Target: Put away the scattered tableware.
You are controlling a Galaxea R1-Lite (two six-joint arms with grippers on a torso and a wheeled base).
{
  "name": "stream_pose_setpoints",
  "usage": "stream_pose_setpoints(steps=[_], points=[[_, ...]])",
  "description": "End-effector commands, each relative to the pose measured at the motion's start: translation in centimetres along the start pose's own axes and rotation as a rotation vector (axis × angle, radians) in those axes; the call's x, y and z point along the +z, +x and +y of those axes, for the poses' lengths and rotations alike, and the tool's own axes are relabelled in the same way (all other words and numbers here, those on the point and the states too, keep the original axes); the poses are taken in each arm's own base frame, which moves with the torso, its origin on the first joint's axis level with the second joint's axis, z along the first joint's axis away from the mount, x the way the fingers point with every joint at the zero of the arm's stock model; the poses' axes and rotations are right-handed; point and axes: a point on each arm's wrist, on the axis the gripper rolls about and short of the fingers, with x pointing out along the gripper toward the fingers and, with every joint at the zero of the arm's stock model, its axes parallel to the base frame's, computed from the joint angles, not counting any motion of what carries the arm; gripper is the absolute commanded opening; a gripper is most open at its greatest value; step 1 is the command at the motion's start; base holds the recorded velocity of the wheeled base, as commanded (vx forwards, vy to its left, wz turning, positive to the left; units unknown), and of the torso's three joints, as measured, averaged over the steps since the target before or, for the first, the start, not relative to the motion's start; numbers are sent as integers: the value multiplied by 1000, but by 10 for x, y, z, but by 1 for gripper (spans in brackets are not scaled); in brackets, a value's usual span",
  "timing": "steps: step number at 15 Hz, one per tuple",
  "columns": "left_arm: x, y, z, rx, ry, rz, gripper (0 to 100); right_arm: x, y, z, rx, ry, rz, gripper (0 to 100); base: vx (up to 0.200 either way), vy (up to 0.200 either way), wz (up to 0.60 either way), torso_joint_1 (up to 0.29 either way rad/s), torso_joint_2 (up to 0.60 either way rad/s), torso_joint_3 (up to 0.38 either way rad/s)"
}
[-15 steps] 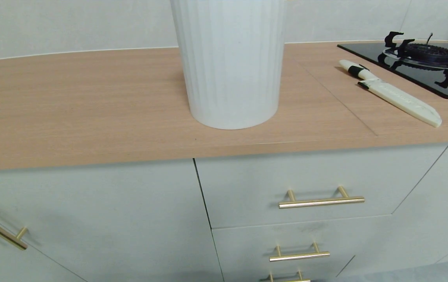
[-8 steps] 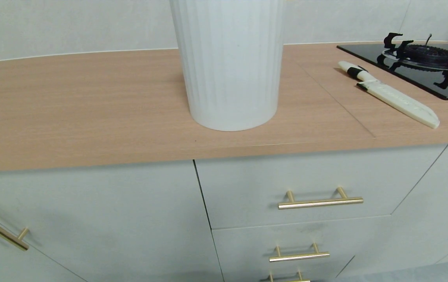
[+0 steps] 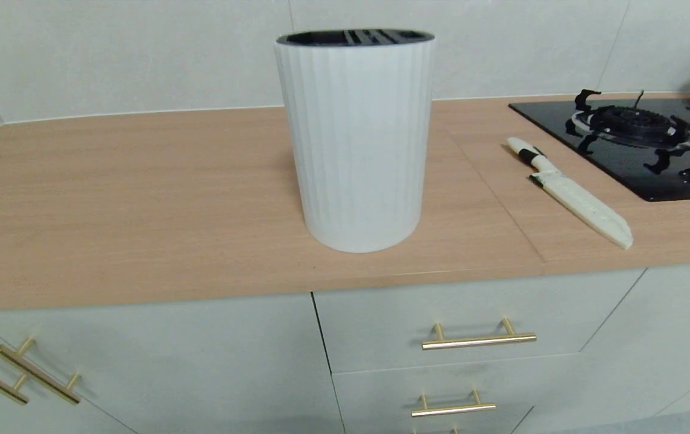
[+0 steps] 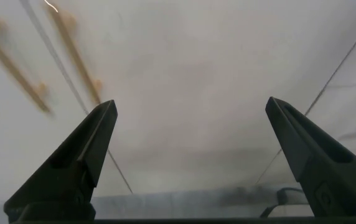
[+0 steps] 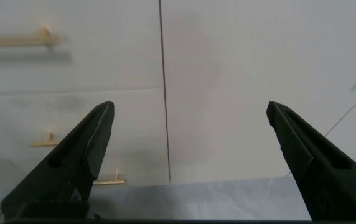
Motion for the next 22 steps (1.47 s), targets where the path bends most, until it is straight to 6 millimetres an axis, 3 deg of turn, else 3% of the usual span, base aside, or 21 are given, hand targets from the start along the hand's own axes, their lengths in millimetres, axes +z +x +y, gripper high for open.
stream_pose_setpoints(steps=[1,22], points=[[0,0,0,1,-1,1,100,0,0,0,0,0,1,100,0,0,0,36,-520,-251],[0,0,0,1,-1,1,100,0,0,0,0,0,1,100,0,0,0,265,-515,-272]])
